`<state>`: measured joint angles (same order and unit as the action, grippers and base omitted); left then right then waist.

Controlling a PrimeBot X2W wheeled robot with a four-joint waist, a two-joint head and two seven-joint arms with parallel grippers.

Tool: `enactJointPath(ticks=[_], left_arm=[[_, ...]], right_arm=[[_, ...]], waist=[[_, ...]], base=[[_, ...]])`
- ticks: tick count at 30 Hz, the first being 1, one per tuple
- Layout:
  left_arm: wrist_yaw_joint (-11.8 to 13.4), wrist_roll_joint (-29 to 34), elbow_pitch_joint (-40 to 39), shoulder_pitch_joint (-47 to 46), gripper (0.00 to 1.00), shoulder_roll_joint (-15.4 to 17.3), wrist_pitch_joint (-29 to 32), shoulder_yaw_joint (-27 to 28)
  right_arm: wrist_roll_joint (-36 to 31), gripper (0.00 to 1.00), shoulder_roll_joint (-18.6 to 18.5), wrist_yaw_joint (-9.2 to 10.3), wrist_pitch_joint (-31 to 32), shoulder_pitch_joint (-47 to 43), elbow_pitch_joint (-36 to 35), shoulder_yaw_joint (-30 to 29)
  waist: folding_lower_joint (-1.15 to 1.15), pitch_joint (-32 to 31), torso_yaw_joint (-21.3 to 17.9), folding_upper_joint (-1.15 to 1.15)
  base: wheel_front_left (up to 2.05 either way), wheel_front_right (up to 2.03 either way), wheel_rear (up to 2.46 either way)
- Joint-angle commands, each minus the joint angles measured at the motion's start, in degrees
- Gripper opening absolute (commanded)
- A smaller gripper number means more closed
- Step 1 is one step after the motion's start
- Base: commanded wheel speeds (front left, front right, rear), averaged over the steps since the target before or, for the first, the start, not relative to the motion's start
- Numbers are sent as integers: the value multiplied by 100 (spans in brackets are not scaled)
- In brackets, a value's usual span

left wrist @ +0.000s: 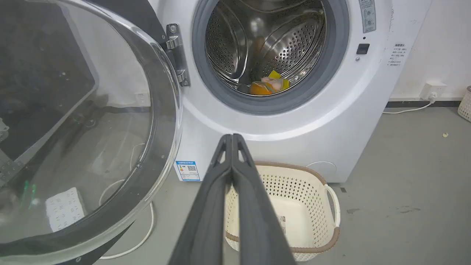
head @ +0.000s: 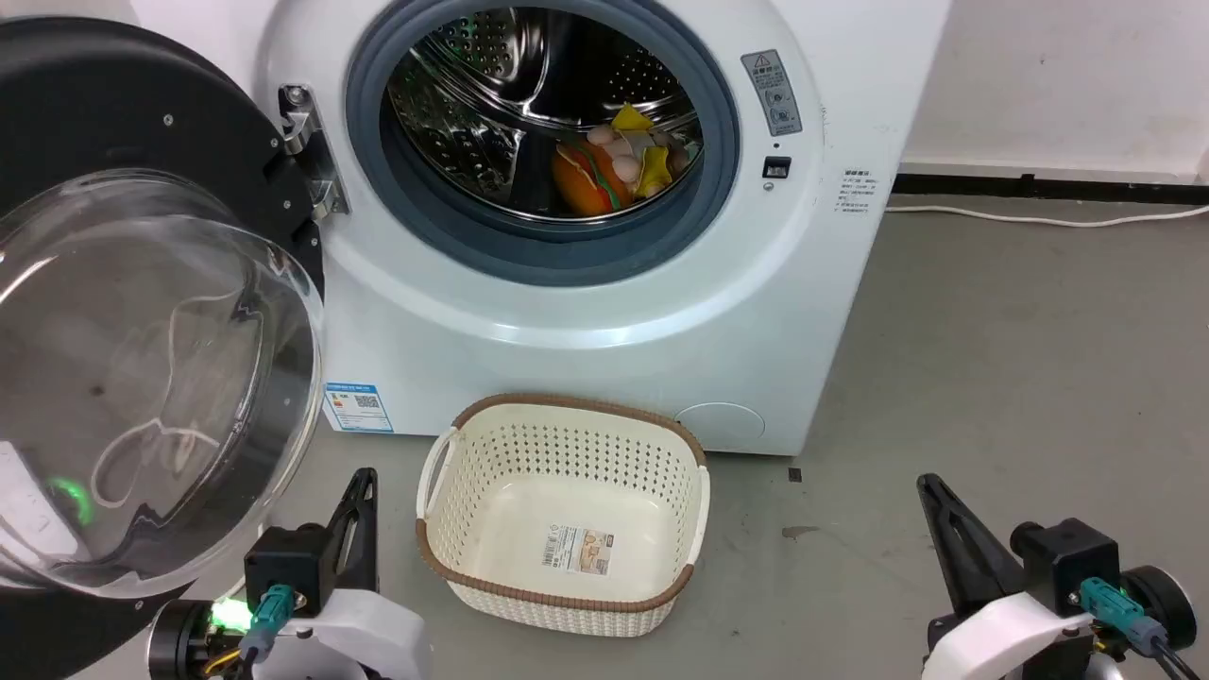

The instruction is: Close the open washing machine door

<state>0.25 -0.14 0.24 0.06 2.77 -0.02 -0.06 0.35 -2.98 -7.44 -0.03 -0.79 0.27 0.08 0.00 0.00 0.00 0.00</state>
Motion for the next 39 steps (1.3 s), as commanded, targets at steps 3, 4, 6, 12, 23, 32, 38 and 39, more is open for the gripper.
enactJointPath(ticks=[3, 4, 6, 12, 23, 32, 38, 39], left_arm=[[-25, 14, -24, -6, 0, 10, 2, 6], [-25, 14, -24, -6, 0, 10, 2, 6], [-25, 14, -24, -6, 0, 10, 2, 6], [-25, 14, -24, -6, 0, 10, 2, 6], [-25, 14, -24, -6, 0, 10, 2, 6], [2, -1, 3, 0, 100, 0, 0, -1], [15, 3, 13, -11, 100, 1, -46, -27], [15, 3, 13, -11, 100, 1, -46, -27]], right_arm=[[-35, 0, 11, -5, 3, 79, -27, -8], [-35, 0, 11, -5, 3, 79, -27, -8], [-35, 0, 11, -5, 3, 79, -27, -8], [-35, 0, 11, -5, 3, 79, -27, -8], [-35, 0, 11, -5, 3, 79, -27, -8], [2, 100, 0, 0, 0, -4, 2, 4], [77, 100, 0, 0, -43, -6, 24, -17], [77, 100, 0, 0, -43, -6, 24, -17]], waist=[[0, 0, 0, 0], [0, 0, 0, 0], [0, 0, 0, 0], [0, 0, 0, 0], [0, 0, 0, 0], [0, 0, 0, 0], [0, 1, 3, 0], [0, 1, 3, 0]], base=[[0, 0, 0], [0, 0, 0], [0, 0, 0], [0, 0, 0], [0, 0, 0], [0, 0, 0], [0, 0, 0], [0, 0, 0]])
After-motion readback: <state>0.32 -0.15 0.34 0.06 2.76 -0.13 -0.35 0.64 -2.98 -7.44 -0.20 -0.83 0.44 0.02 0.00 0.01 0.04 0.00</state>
